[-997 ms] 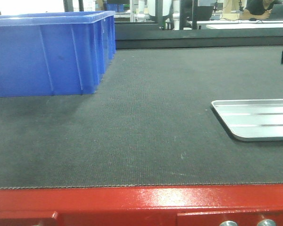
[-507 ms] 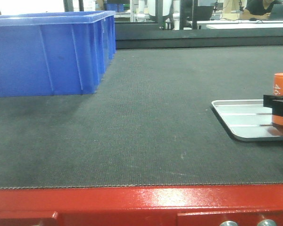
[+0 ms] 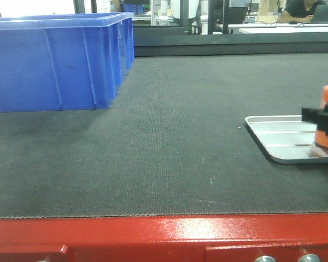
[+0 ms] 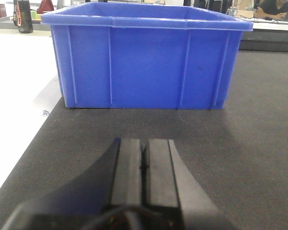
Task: Grab orange capacitor from left shelf to right conveyor
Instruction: 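Lower the capacitor onto the metal tray and open the right gripper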
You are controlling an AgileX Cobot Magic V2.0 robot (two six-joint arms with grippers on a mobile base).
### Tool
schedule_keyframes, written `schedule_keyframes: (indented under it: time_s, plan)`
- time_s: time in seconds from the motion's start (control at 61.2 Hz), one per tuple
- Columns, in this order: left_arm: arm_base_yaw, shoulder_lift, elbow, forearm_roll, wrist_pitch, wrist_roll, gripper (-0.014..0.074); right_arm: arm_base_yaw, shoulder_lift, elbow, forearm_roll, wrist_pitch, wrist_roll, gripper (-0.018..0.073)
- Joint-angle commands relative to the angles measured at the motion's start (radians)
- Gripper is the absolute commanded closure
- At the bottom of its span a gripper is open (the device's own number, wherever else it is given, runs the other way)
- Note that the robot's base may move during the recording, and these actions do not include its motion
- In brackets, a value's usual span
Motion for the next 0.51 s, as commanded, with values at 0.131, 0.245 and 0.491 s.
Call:
schedule_keyframes:
  time_s: [0.131,0.245,0.491]
  plan:
    - [0.002,-0.011,-0.003,-0.002,-0.089,-0.002,0.0723,-0.008,-0.267,-0.001,-0.006,0.136,0.073,-0.0064]
    - [0.002,-0.011,-0.003,-0.002,-0.089,-0.002,0.0723,-0.008,-0.456,-0.005,-0.013,0.322,0.171,-0.0064]
    - [0.002,-0.011,-0.003,-0.002,-0.089,-0.002,0.0723,0.034,-0.822,-0.136,-0.069,0.932,0.238,-0.0062]
